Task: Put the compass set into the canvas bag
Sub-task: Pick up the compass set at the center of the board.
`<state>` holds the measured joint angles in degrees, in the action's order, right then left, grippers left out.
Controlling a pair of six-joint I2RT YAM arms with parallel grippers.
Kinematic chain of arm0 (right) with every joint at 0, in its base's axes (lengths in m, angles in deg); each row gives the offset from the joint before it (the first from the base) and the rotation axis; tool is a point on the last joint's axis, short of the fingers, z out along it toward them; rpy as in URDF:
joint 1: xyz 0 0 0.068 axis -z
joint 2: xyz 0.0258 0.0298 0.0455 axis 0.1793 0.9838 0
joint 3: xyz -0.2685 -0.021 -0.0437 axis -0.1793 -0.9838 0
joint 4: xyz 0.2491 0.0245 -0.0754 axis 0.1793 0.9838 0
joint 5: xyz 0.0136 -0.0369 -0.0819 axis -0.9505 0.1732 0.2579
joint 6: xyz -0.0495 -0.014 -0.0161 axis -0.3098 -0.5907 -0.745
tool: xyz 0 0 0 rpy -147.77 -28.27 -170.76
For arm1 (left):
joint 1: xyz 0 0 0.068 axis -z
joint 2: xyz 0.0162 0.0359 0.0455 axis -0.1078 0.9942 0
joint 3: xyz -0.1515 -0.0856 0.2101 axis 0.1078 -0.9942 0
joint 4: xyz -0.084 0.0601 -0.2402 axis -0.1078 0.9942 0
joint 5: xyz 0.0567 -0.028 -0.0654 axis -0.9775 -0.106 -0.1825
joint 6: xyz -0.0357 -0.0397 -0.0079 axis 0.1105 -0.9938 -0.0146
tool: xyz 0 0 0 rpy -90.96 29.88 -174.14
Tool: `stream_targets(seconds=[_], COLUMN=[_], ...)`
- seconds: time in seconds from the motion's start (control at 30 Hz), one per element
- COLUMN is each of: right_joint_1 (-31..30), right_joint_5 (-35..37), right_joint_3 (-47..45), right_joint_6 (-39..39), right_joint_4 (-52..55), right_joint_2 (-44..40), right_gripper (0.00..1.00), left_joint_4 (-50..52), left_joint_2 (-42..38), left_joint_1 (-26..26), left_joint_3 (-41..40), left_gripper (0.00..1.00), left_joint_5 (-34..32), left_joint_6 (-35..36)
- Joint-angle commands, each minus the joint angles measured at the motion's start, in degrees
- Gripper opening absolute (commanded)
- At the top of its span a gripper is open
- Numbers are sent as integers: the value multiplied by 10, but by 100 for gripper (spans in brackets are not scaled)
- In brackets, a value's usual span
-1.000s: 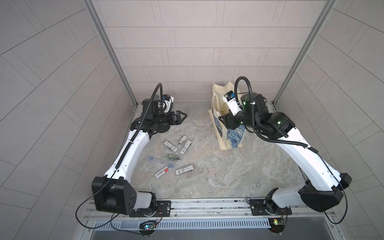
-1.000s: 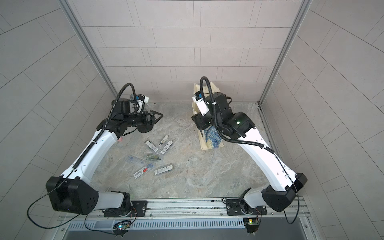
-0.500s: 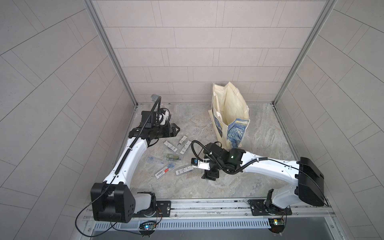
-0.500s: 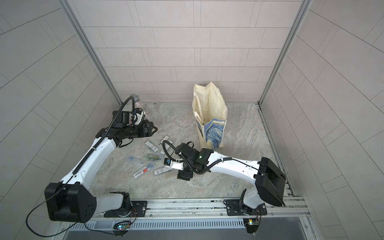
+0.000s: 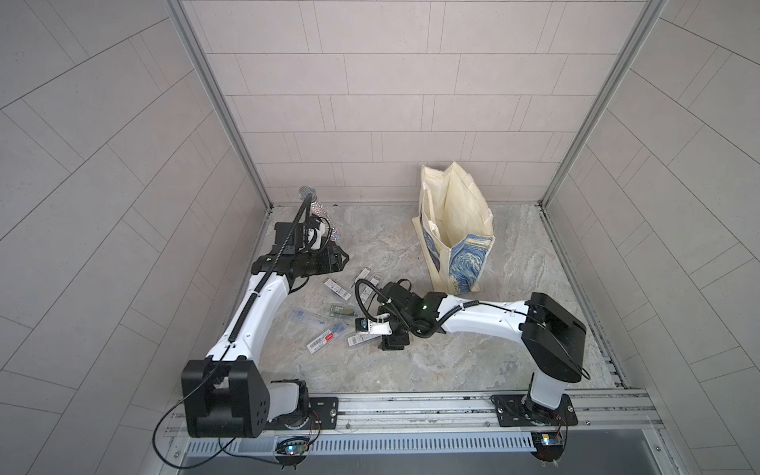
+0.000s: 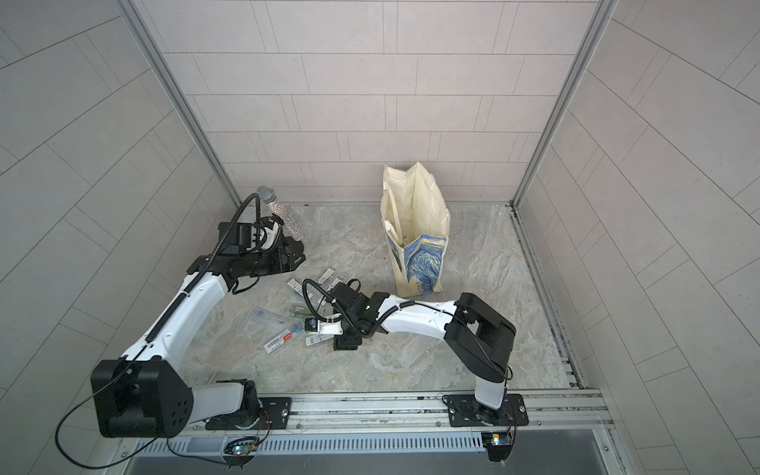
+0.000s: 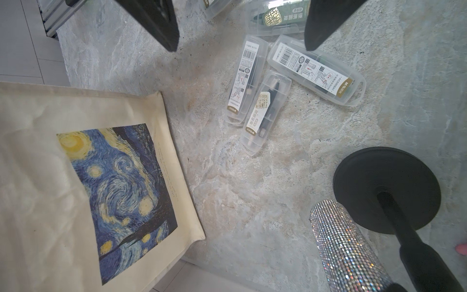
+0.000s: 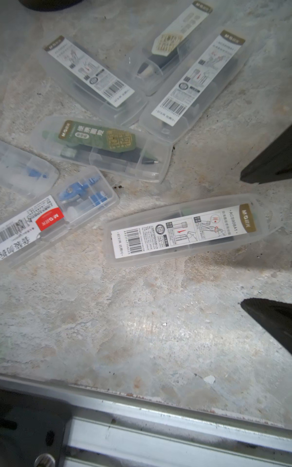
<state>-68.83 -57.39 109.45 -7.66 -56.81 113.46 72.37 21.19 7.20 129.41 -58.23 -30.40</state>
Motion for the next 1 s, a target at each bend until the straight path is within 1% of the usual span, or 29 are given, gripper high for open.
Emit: stream_targets(seconds=[0.0, 0.23, 0.27, 0.3, 0.47, 0.7, 0.73, 0.8, 0.9, 0.97], right_joint_1=[-3, -4, -4, -4, -6, -7, -7, -7, -7, -7], right_joint_5=[-11, 6, 6, 7, 14, 16, 16, 26, 46, 51], right_joint_3=[24, 55, 61, 65, 80, 107, 112, 122, 142, 147], right_joint_6=[-31, -47, -47, -66, -73, -94, -96, -91, -66, -57], right_joint_4=[14, 15, 18, 20, 16, 37, 42, 53, 92, 116], right_joint_2=[27, 77, 83, 87, 111, 146, 149, 155, 157, 155], right_gripper=[73, 71, 70, 70, 69, 64, 63, 56, 47, 46], left_joint_4=[-6, -24, -24, -24, -25, -31, -30, -29, -30, -33], left_joint_2=[2, 4, 3, 3, 2, 1, 0, -1, -7, -8], left_joint_1=[-3, -5, -6, -6, -7, -8, -8, -8, -8, -8], left_joint_3=[-9, -15, -15, -15, -16, -17, -17, -17, -19, -21], left_gripper=[84, 84, 84, 84, 84, 84, 84, 84, 84, 84], left_joint_5=[9, 33, 33, 34, 36, 52, 51, 52, 51, 51], left_joint_6=[-1, -5, -6, -6, -6, -5, -5, -6, -5, -5])
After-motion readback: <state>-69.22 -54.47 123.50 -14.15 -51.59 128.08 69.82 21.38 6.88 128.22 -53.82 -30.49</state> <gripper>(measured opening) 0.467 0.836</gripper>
